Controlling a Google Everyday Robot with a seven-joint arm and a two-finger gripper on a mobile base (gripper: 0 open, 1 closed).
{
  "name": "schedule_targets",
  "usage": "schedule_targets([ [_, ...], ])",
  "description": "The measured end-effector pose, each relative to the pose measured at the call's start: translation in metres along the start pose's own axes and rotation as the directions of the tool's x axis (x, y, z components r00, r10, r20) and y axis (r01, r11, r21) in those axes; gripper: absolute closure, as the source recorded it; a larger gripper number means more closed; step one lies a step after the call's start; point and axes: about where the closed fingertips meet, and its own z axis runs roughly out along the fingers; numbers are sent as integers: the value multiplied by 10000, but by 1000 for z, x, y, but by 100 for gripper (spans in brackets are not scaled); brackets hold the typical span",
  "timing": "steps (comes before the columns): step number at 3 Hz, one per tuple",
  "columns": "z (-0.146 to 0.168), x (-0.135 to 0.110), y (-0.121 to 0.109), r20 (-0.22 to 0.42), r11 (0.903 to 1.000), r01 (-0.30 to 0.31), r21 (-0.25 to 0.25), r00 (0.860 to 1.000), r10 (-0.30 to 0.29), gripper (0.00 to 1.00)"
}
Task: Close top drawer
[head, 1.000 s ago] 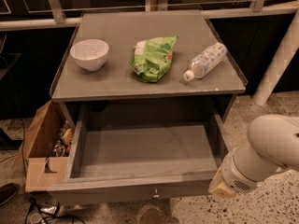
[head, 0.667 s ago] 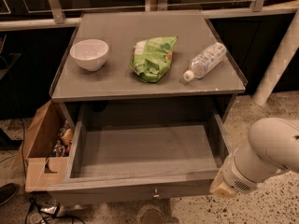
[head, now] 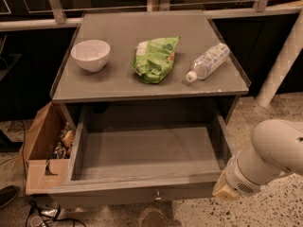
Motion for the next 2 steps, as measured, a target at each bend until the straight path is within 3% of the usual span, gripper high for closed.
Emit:
schedule_targets([
  [2,0,0,0,0,10000,1,0,10000,-1,6],
])
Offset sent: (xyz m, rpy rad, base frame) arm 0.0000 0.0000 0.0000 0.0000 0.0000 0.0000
